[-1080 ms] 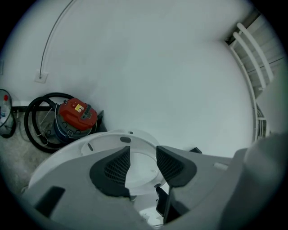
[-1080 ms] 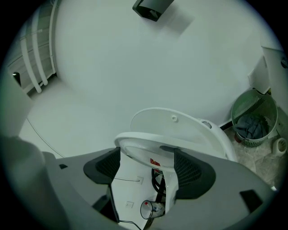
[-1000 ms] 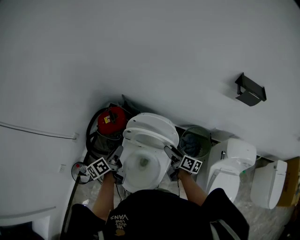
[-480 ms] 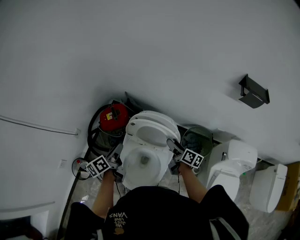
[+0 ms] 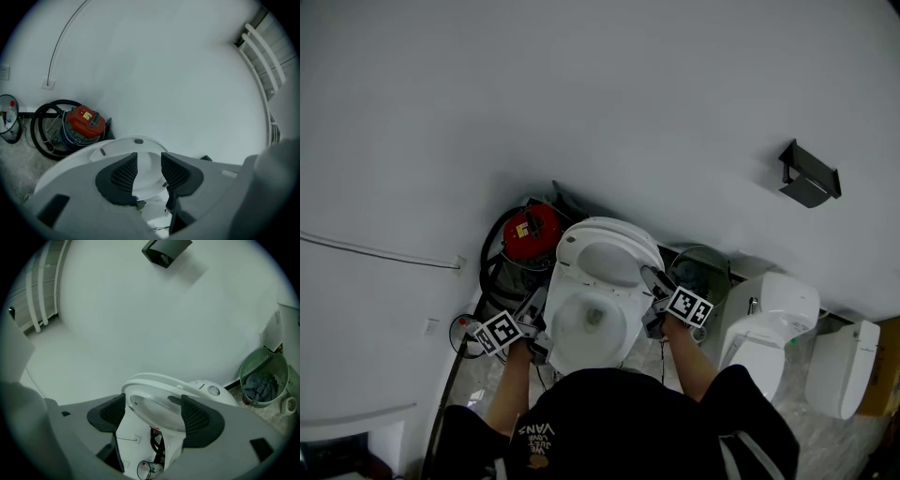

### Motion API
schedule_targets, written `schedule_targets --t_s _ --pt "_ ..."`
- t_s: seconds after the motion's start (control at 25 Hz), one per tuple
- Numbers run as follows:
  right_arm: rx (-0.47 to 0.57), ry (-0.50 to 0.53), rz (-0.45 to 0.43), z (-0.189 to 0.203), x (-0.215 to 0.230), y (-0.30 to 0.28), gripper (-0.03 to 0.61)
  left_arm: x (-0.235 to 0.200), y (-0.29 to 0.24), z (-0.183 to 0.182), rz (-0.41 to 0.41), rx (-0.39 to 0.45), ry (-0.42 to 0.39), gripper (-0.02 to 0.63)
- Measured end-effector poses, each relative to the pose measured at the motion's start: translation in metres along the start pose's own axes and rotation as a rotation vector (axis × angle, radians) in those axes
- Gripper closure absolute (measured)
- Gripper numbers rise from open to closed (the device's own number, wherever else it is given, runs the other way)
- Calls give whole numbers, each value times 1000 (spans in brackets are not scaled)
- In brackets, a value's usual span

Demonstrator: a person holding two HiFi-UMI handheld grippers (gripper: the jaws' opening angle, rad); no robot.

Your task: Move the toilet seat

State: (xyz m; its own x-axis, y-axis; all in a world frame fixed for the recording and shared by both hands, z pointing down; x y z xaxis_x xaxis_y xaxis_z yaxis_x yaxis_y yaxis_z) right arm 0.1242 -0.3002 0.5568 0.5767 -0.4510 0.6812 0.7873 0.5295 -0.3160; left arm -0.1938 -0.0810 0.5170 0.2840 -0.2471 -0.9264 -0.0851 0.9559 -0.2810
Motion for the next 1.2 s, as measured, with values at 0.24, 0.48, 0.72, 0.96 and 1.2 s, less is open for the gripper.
schedule_targets --t_s 0.24,0.48,0.72,0.96,1.2 --pt "29 -10 22 -1 0 7 221 -2 5 1 -3 -11 3 459" --pt "41 -19 40 10 -5 13 221 -6 10 -4 6 -25 0 460" --pt "56 -30 54 16 -11 19 221 -7 13 -8 13 -41 -2 463" --pt "96 48 112 18 -24 30 264 -6 20 -15 1 -52 -58 498" --pt "183 122 152 18 -44 50 371 7 24 -23 9 -69 -191 583"
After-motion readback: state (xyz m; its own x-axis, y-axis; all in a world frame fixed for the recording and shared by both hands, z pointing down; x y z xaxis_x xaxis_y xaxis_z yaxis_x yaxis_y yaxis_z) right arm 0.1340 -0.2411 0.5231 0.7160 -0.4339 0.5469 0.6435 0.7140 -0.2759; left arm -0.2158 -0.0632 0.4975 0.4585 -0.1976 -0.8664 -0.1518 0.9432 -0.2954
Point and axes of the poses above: the fingertips, and each gripper's own axes: y backward along the fingers, x to its right, z out of its underside, the point moved 8 cm from there along y, backward along the fingers, and after that the axes turned 10 degrees about y, right-handed, at the moved point
